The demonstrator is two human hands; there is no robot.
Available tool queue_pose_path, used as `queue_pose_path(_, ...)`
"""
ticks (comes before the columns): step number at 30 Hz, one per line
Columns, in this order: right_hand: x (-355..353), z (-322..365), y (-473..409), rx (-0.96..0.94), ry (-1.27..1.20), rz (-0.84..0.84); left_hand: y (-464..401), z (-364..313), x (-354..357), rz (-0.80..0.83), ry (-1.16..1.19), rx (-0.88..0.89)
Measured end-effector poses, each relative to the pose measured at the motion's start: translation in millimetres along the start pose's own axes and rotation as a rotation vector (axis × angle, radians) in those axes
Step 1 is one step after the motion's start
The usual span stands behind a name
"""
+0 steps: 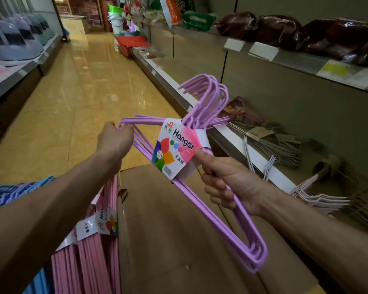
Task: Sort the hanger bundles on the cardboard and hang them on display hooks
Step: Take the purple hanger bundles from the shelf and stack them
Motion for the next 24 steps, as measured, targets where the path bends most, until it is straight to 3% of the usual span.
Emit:
queue_pose_path(2,2.3,-6.2,-5.3,0.01,0.117,-0.019,0.8,-17.0,-7.7,-0.015,-0.095,0.159)
queue_pose_path(4,1.0,-15.9,-11.7,0.034,0.182,-0.068,7.5,-33.0,-0.2,0.118,-0.044,0.325)
queue_pose_path(8,6.6,-34.4,-28.4,0.05,0.244,-0.113,24.7,-43.9,24.2,0.343,0.035,0.446)
queue_pose_path(12,17.6,-53.6,-49.0,0.051,0.28,-0.118,24.4,-38.9,35.3,0.424,0.08,0.453)
queue_pose_path(18,41.3,-80.4,-76.7,0.03,0.239,-0.105,13.2,-24.2,24.0,0.411,-0.033,0.351)
queue_pose_path(24,55.5,-120.1,-102.5,0.147,0.021,0.007,-5.9,9.9,4.5,0.393,-0.078,0.293)
Point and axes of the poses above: each hand's wrist, its own y-axis away from the middle knuckle, its own x-axis out of the palm, z = x × y, the point moved 7 cm from there along -y, towards the middle knuckle, and after that the axes turned 9 degrees about z, right-handed, at the moved point
